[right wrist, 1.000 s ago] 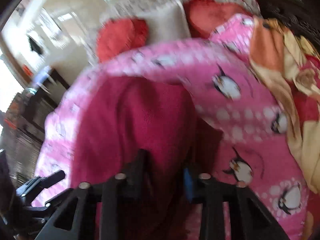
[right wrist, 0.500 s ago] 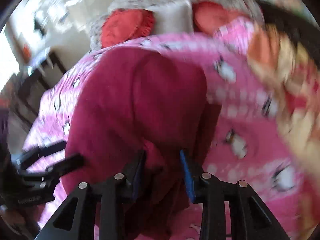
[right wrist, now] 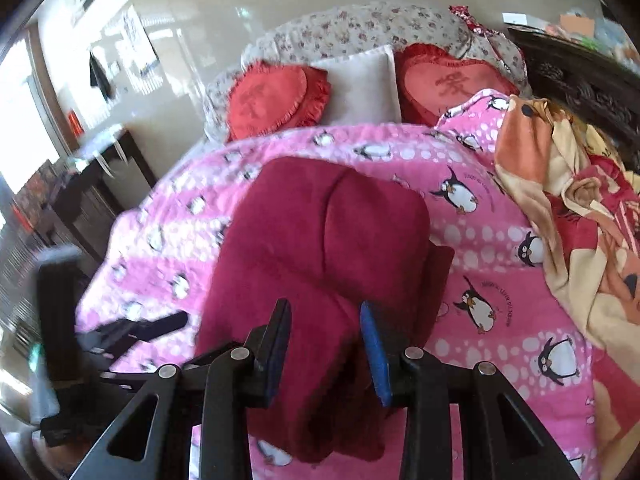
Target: Fold small clothes
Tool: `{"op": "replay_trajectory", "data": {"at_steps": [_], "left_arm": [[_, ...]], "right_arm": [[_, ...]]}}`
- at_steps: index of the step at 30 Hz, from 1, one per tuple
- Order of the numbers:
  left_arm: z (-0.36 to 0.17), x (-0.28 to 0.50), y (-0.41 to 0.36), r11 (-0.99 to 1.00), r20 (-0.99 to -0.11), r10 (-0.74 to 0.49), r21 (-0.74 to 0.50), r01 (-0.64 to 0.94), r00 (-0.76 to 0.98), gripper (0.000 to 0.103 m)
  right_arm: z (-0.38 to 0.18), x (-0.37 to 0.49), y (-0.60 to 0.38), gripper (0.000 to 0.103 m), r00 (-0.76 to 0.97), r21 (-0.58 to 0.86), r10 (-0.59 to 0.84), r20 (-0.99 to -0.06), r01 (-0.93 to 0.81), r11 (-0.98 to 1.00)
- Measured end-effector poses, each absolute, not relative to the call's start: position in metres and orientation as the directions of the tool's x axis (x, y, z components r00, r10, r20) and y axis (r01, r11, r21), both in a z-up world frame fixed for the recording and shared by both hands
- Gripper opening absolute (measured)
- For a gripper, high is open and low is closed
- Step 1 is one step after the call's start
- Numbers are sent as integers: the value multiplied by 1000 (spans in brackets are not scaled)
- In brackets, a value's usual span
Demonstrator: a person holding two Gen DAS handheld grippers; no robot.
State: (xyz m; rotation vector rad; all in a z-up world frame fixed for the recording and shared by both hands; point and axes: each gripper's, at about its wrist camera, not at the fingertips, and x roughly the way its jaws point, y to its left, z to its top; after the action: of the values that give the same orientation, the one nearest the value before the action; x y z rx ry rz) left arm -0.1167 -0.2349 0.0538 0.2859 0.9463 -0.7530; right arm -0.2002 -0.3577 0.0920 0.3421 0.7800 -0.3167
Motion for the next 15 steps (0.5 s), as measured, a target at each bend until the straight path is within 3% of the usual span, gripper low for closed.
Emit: {"op": "replay_trajectory", "data": {"at_steps": [1,3,10,13,15], "left_arm": [[54,-117,-234,718,-816,-455,-98,689,357,74],[53,-118,-232,718,-819,-455,-105,688,350,74],[62,-115,-223,708,-803,-486,-131,694,344,74],[67,-103,-218,710,-784,-524,-187,678,333,74],[65,-90,-216,713,-783,-542,-236,661,305,74]], "right_arm": [[77,-199,-360,34,618,134,-190,-763,440,888],[58,-201,-366,34,600,188,-146,-787,459,868],[70,-224,-370,34,659,284,-98,-746,449,847],[80,-237,-380,57,713,333,-121,-691,462,822],[79,-237,-391,80,732,368,-130,-669,478,797]]}}
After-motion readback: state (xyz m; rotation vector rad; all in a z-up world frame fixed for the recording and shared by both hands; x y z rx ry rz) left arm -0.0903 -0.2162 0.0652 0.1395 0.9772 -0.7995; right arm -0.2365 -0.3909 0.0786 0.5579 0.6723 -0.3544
